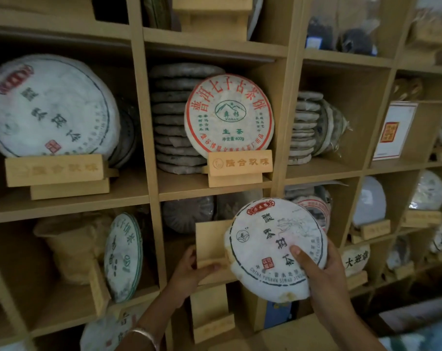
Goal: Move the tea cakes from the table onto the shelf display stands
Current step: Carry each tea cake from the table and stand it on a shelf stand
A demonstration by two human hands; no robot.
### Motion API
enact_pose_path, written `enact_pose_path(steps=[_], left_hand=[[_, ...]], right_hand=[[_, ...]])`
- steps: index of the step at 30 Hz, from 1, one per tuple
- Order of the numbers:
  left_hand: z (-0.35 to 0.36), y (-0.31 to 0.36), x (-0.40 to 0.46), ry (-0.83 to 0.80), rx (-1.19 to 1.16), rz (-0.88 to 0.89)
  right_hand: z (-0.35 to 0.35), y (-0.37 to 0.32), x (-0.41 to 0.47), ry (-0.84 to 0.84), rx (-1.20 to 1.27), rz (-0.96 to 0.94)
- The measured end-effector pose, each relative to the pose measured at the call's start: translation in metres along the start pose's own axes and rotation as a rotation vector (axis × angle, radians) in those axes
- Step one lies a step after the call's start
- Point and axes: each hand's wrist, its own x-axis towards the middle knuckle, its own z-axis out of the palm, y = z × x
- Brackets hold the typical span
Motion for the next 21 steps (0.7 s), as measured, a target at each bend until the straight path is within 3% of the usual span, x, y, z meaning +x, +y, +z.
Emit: enact_pose_path(steps=[21], left_hand=[[0.001,0.101,-0.149,-0.158,-0.078,0.085]], right_hand=[[0.057,-0.096,-0.008,-0.232,0.193,-0.191]])
